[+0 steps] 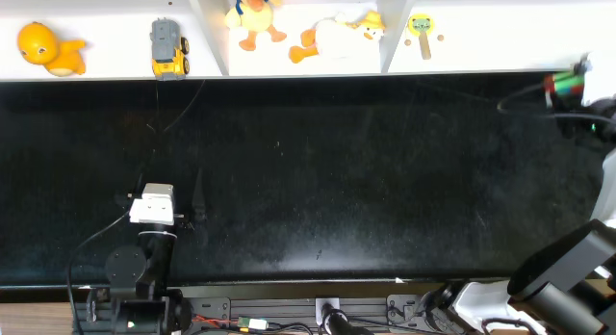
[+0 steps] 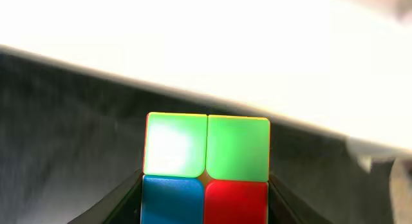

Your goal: Store Toys

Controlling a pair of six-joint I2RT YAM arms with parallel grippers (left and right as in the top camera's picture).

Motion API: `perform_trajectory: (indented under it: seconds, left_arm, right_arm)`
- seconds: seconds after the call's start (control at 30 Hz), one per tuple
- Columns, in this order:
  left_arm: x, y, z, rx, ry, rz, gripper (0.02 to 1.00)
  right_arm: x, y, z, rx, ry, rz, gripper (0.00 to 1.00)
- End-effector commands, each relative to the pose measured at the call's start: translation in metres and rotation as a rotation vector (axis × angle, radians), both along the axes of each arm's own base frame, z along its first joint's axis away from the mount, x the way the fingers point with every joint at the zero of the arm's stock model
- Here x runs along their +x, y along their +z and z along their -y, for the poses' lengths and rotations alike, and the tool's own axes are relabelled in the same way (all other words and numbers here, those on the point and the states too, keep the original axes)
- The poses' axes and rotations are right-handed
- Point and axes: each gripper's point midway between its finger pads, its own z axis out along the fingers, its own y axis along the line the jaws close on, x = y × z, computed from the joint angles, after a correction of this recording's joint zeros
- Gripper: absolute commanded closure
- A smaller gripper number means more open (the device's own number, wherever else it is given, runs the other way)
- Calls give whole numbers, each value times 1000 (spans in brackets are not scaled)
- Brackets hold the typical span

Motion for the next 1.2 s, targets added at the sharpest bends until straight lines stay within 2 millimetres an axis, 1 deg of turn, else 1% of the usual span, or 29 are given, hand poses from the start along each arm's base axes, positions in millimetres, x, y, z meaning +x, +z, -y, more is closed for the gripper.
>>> perform_trajectory:
  seconds: [0.03,0.2,0.33,0.43,0.57,0.6,0.63,0.7,0.73,0.77,0.87,1.03,1.1,1.2]
  left_arm:
    - [-1,1,5,17,-25,9,20]
    - [-1,1,5,17,-25,9,20]
    - [-1,1,5,17,-25,9,20]
    - [-1,1,5,17,-25,9,20]
    - [-1,1,5,17,-25,9,20]
    - [-1,1,5,17,-25,9,20]
    - [-1,1,5,17,-25,9,20]
    - [-1,1,5,17,-25,9,20]
    - [-1,1,5,17,-25,9,20]
    - [-1,1,5,17,-25,9,20]
    - [-1,1,5,17,-25,9,20]
    - [-1,1,5,17,-25,9,23]
    - [-1,1,5,17,-25,9,20]
    - [-1,1,5,17,-25,9,20]
  right_arm:
    - [36,11,-7,69,4,38,492]
    - [73,16,-12,129,8,59,485]
    - [96,12,-24,163,25,55,476]
    - [109,5,-35,188,40,42,472]
    - [119,-5,-48,227,46,13,467]
    - [121,-6,-50,237,43,10,448]
    - [122,-7,-52,243,41,8,417]
    - [122,-8,-54,259,31,5,294]
    - [122,-7,-54,264,27,4,185]
    - [122,-7,-54,267,24,4,1]
    - [122,-9,-51,258,8,-2,3]
    - [112,-3,-32,205,-91,-16,3]
    - [103,3,-33,189,-102,-10,3]
    - [82,13,-45,185,-103,15,3]
